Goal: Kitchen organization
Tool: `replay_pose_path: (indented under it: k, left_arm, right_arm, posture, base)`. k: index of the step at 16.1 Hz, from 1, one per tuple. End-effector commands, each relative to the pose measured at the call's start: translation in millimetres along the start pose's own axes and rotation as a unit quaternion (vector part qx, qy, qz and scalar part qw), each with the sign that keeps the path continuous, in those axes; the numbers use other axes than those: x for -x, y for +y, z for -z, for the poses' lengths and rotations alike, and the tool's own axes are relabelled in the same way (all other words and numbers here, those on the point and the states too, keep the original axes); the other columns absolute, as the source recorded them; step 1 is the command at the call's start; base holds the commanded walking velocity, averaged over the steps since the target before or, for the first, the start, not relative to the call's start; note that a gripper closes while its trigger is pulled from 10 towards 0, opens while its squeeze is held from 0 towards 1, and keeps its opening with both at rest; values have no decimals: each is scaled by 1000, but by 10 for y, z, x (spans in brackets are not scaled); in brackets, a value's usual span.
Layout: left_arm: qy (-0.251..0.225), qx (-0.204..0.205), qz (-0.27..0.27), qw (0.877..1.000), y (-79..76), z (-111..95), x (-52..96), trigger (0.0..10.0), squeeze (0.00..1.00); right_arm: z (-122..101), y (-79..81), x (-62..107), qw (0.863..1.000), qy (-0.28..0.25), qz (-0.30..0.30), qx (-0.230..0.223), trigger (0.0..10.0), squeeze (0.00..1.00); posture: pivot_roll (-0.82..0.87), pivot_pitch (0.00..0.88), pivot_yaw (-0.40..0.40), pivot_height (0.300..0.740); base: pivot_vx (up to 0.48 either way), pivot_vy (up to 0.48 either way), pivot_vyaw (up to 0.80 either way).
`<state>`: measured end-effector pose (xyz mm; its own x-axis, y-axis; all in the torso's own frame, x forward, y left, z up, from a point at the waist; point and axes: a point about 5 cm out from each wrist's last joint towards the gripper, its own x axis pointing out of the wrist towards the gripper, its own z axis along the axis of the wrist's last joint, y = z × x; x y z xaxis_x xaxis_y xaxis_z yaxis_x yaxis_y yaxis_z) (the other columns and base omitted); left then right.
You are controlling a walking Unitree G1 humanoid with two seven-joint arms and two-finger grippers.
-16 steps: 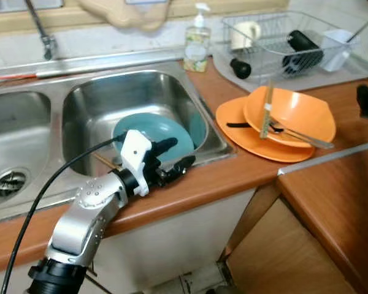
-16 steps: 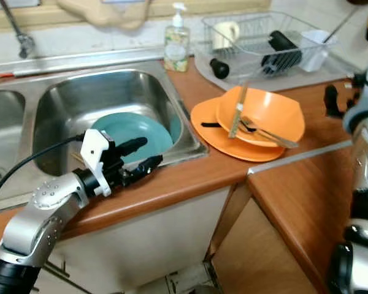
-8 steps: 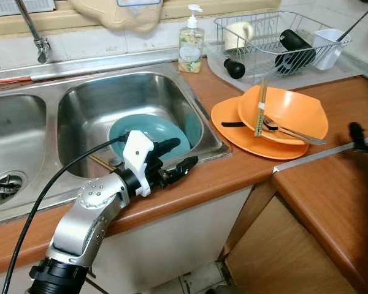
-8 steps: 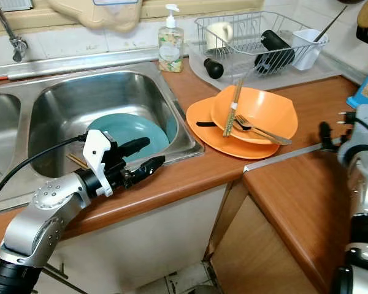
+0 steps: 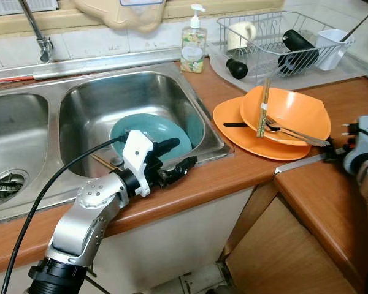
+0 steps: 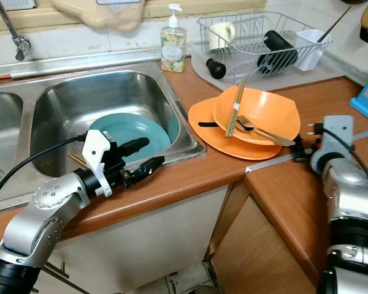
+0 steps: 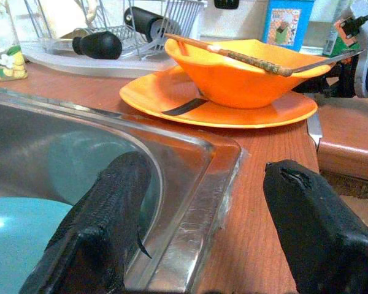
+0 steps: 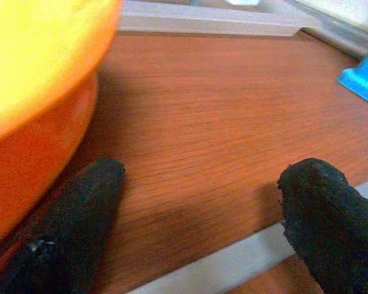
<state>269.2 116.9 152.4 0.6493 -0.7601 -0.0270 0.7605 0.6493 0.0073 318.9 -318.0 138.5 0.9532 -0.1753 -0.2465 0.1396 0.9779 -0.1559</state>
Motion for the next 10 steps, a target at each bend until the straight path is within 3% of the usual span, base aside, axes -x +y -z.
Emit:
replay_pose_path:
  k: [1, 10]
  left_arm:
    - [-11, -15, 23, 1000, -34, -67, -5, 10000, 0]
    - [-11, -14, 22, 1000, -41, -73, 2, 10000, 0]
  right_arm:
    - [-4, 71, -22, 1000, -1, -15, 10, 10000, 0]
    - [-20, 434, -97, 997, -12, -76, -3, 10000, 0]
  posture:
    - [-142, 0, 9, 740]
    - [-135, 0, 3, 740]
  base:
    - [0, 0, 0]
    - [0, 0, 0]
